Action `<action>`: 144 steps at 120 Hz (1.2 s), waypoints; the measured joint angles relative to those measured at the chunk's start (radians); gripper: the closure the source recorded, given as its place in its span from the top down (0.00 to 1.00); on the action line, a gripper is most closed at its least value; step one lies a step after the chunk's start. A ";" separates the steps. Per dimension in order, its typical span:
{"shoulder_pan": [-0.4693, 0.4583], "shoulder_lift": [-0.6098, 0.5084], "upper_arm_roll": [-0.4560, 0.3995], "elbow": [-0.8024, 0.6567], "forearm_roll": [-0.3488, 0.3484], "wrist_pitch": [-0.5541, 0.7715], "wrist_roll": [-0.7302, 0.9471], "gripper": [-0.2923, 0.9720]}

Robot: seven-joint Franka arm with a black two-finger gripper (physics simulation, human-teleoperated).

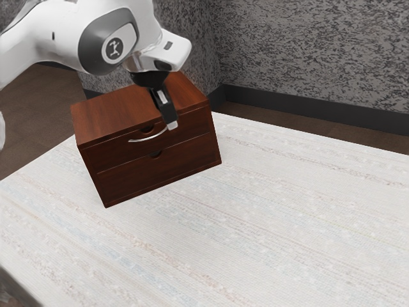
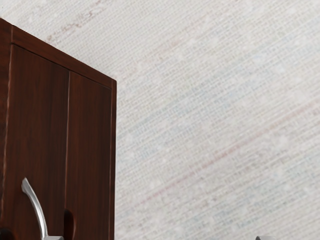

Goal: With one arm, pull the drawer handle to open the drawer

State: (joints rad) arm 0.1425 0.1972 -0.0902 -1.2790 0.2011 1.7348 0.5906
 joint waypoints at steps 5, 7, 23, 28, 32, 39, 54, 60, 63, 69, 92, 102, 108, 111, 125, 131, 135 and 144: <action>-0.001 0.008 0.008 -0.001 0.001 0.020 0.005 0.55; -0.002 0.010 0.012 -0.003 0.002 0.027 0.007 0.55; -0.002 0.014 0.053 -0.018 0.012 0.081 0.022 0.52; 0.000 0.014 0.063 -0.018 0.022 0.091 0.027 0.51; 0.000 0.014 0.068 -0.022 0.032 0.098 0.033 0.51; 0.001 0.014 0.073 -0.030 0.045 0.108 0.042 0.51; 0.000 0.014 0.085 -0.052 0.072 0.124 0.062 0.50; 0.001 0.014 0.087 -0.063 0.077 0.132 0.069 0.49; -0.001 0.014 0.091 -0.072 0.079 0.138 0.072 0.48; 0.000 0.014 0.097 -0.085 0.083 0.149 0.078 0.47; -0.004 0.015 0.129 -0.126 0.090 0.172 0.095 0.44; -0.005 0.015 0.132 -0.135 0.091 0.177 0.093 0.43; -0.006 0.016 0.133 -0.138 0.091 0.179 0.087 0.43; -0.006 0.019 0.133 -0.139 0.091 0.180 0.082 0.43; -0.006 0.051 0.133 -0.131 0.087 0.189 0.064 0.42; -0.006 0.063 0.133 -0.129 0.084 0.193 0.056 0.42; -0.006 0.069 0.134 -0.127 0.083 0.196 0.052 0.42; -0.007 0.077 0.140 -0.124 0.081 0.200 0.043 0.42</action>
State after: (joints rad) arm 0.1358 0.2738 0.0496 -1.4034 0.2816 1.9350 0.6333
